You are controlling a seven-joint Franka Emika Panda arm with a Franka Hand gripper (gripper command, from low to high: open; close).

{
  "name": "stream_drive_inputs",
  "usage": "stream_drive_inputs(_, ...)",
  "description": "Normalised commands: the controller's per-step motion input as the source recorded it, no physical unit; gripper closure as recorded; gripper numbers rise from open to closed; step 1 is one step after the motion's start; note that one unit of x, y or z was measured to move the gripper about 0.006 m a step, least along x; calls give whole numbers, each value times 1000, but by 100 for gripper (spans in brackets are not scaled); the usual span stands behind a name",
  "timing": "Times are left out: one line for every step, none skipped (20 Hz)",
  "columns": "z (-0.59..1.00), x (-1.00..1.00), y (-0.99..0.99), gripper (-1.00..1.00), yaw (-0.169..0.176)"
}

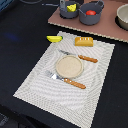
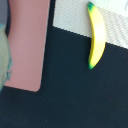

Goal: Interact with the objects in diverse but meaningful ways.

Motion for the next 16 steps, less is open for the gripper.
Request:
stream_drive_inputs(-143,151,-606,-100,-46)
stream_drive_inputs(-183,154,-560,-100,-40)
stream_drive_inputs(-220,143,-486,-100,-26)
stream_drive_inputs(-309,49,-351,-100,0)
stream_drive_inputs(-343,0,-311,-100,0)
stream_drive_inputs(-366,0,-306,-100,0)
stream_drive_inputs(-377,0,-277,-100,0)
stream_drive_inputs(-389,0,-266,-100,0)
stream_drive_inputs(-403,0,-240,-100,0)
stream_drive_inputs(-417,0,-243,-100,0)
stream_drive_inputs(-409,0,-171,-100,0)
stream_drive_inputs(-369,0,-146,-100,0)
stream_drive_inputs(-351,0,-54,-100,0)
stream_drive_inputs(-334,0,0,-100,9)
stream_drive_inputs(-357,0,0,-100,19)
stream_drive_inputs(-371,0,-6,-100,20)
